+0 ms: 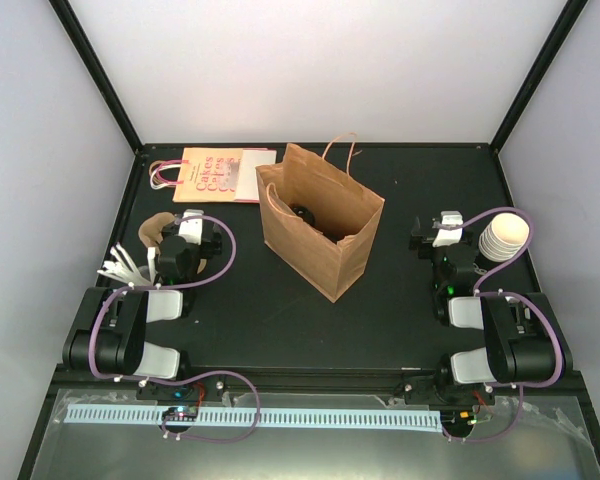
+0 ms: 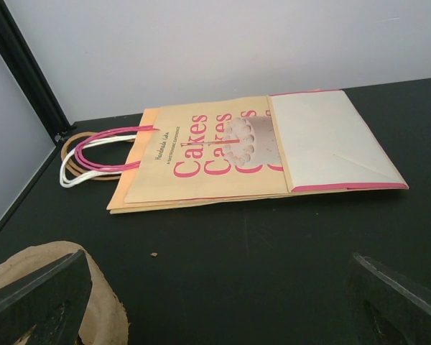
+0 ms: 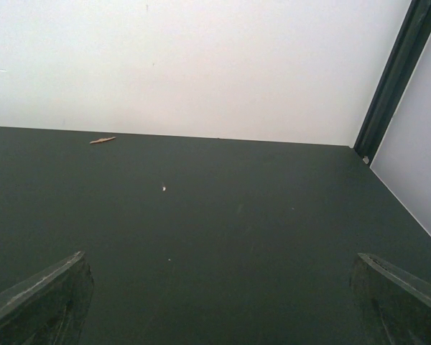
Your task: Pack the takeout coffee
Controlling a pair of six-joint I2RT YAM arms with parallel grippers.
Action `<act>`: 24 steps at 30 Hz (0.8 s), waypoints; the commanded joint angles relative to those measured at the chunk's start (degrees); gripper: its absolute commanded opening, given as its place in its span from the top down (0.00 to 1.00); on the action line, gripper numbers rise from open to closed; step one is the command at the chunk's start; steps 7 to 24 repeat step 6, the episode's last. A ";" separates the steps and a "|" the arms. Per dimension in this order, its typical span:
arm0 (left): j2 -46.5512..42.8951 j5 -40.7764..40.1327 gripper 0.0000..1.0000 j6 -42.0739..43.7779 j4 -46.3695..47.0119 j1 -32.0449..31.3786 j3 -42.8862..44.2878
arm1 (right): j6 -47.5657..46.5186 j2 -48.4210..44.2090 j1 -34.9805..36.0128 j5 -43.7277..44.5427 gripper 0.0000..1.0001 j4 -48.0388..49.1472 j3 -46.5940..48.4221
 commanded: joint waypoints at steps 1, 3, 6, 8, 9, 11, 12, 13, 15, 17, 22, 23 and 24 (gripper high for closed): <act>-1.19 1.57 0.01 -1.13 1.08 0.26 1.50 | 0.57 0.20 -0.49 0.32 0.00 1.78 1.18; -1.23 1.58 0.01 -1.08 1.07 0.26 1.48 | 0.57 0.36 -0.57 0.05 0.00 1.19 1.58; -1.19 1.55 0.01 -1.08 1.04 0.26 1.55 | 0.57 0.13 -0.63 0.19 0.00 1.60 1.22; -1.19 1.55 0.01 -1.08 1.04 0.26 1.55 | 0.57 0.13 -0.63 0.19 0.00 1.60 1.22; -1.19 1.55 0.01 -1.08 1.04 0.26 1.55 | 0.57 0.13 -0.63 0.19 0.00 1.60 1.22; -1.19 1.55 0.01 -1.08 1.04 0.26 1.55 | 0.57 0.13 -0.63 0.19 0.00 1.60 1.22; -1.19 1.55 0.01 -1.08 1.04 0.26 1.55 | 0.57 0.13 -0.63 0.19 0.00 1.60 1.22; -1.19 1.55 0.01 -1.08 1.04 0.26 1.55 | 0.57 0.13 -0.63 0.19 0.00 1.60 1.22; -1.19 1.55 0.01 -1.08 1.04 0.26 1.55 | 0.57 0.13 -0.63 0.19 0.00 1.60 1.22; -1.19 1.55 0.01 -1.08 1.04 0.26 1.55 | 0.57 0.13 -0.63 0.19 0.00 1.60 1.22; -1.19 1.55 0.01 -1.08 1.04 0.26 1.55 | 0.57 0.13 -0.63 0.19 0.00 1.60 1.22; -1.19 1.55 0.01 -1.08 1.04 0.26 1.55 | 0.57 0.13 -0.63 0.19 0.00 1.60 1.22; -1.19 1.55 0.01 -1.08 1.04 0.26 1.55 | 0.57 0.13 -0.63 0.19 0.00 1.60 1.22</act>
